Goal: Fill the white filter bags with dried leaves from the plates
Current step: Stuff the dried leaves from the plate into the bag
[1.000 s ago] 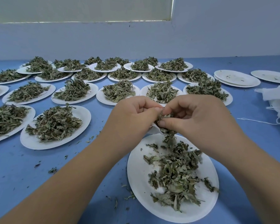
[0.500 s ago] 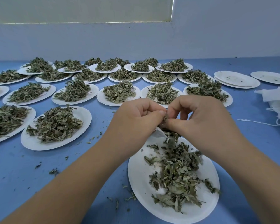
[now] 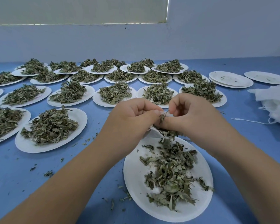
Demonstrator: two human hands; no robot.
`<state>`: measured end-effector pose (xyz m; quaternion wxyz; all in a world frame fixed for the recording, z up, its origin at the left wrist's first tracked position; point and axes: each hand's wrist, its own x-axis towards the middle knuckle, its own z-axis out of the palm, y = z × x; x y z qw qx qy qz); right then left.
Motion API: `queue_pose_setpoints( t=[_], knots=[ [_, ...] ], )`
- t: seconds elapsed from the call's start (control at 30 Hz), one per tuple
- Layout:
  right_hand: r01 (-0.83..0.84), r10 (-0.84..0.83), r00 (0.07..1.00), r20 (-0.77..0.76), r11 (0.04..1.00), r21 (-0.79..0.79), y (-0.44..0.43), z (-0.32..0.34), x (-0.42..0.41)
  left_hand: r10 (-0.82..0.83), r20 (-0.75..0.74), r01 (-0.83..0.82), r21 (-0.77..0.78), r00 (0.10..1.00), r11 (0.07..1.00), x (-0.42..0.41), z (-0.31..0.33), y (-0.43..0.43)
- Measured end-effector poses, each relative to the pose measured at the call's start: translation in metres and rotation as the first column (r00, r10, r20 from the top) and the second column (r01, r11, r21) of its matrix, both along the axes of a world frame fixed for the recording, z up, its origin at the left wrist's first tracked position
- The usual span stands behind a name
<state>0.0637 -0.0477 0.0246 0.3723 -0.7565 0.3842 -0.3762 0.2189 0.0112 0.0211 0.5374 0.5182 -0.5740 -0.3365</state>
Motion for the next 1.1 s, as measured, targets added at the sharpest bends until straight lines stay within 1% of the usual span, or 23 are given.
queue_pose_setpoints(
  t=[0.07,0.13,0.3,0.4,0.5,0.7,0.8,0.9,0.97,1.1],
  knots=[
    [-0.036,0.037,0.999,-0.006,0.995,0.093,-0.002,0.000,-0.001,-0.027,0.016,0.027,-0.005,0.999,1.000,-0.001,0.001,0.002],
    [-0.042,0.046,0.999,-0.024,0.990,0.134,-0.003,-0.001,-0.001,-0.048,0.052,0.049,-0.015,0.997,0.999,-0.002,0.002,0.003],
    [-0.016,0.026,0.997,-0.067,0.990,0.141,-0.002,-0.004,0.002,-0.101,0.080,0.103,-0.026,0.992,0.994,-0.003,0.000,0.004],
    [-0.006,0.018,0.996,-0.090,0.991,0.134,-0.001,-0.006,0.004,-0.100,0.089,0.103,-0.027,0.991,0.994,-0.003,-0.001,0.004],
    [-0.020,0.032,0.995,-0.091,0.991,0.134,0.000,-0.004,0.003,-0.048,0.075,0.050,-0.027,0.996,0.998,-0.002,0.000,0.003],
    [-0.084,0.085,0.996,0.002,0.982,0.170,0.005,0.012,-0.004,0.082,0.008,-0.081,-0.089,0.997,0.993,0.005,0.005,0.002],
    [-0.083,0.081,0.997,0.017,0.981,0.174,0.007,0.015,-0.005,0.134,-0.026,-0.136,-0.103,0.991,0.985,0.007,0.006,0.002],
    [-0.056,0.053,0.998,0.020,0.986,0.157,0.010,0.016,-0.004,0.155,-0.022,-0.156,-0.102,0.988,0.982,0.006,0.006,0.001],
    [-0.050,0.046,0.998,0.038,0.990,0.133,0.012,0.019,-0.005,0.163,-0.025,-0.165,-0.104,0.986,0.981,0.005,0.006,0.001],
    [-0.124,0.124,0.992,0.017,0.992,0.007,0.014,0.023,-0.013,0.220,-0.044,-0.224,-0.115,0.975,0.968,0.007,0.006,0.001]
  ],
)
